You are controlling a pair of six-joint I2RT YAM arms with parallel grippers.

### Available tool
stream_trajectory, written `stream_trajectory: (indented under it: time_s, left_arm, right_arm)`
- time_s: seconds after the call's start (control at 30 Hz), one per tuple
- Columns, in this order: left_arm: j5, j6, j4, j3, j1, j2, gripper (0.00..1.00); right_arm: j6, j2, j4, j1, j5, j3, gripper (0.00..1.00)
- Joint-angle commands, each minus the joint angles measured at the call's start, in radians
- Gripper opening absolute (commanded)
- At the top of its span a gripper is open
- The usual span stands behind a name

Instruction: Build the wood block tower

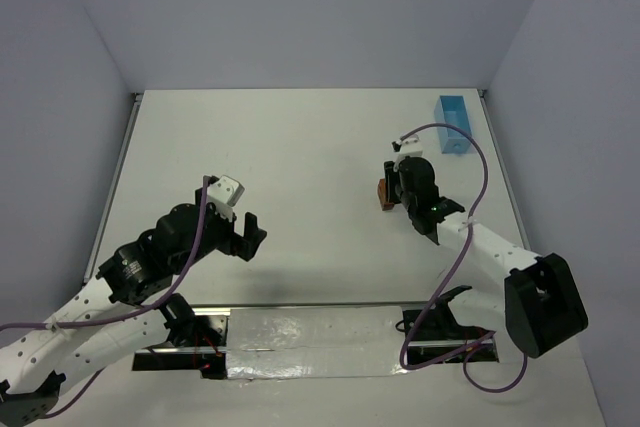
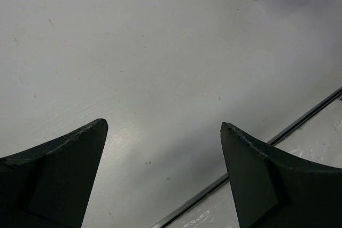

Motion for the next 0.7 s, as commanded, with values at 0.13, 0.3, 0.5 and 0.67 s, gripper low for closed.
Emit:
stream_trajectory:
  time_s: [0.13,0.3,0.5,0.67]
  left_arm:
    - [0.018,-0.004,0.030,-0.005,-0.003,-0.010,0.99]
    - [0.028,-0.001,0.031,-0.005,-0.003,-0.004,0.99]
    - [0.036,0.002,0.034,-0.005,-0.004,0.000,0.99]
    - [0.042,0.003,0.034,-0.005,-0.003,0.005,0.99]
  right_arm:
    - [0.001,0.033,-0.001,0.000,0.005,0.043,0.23]
    - [-0.002,0.049,-0.002,0.000,-0.001,0.054,0.25]
    - [-0.005,0.035,0.010,0.003,-0.012,0.052,0.29]
    - [-0.011,0.036,0.009,0.002,-0.018,0.058,0.33]
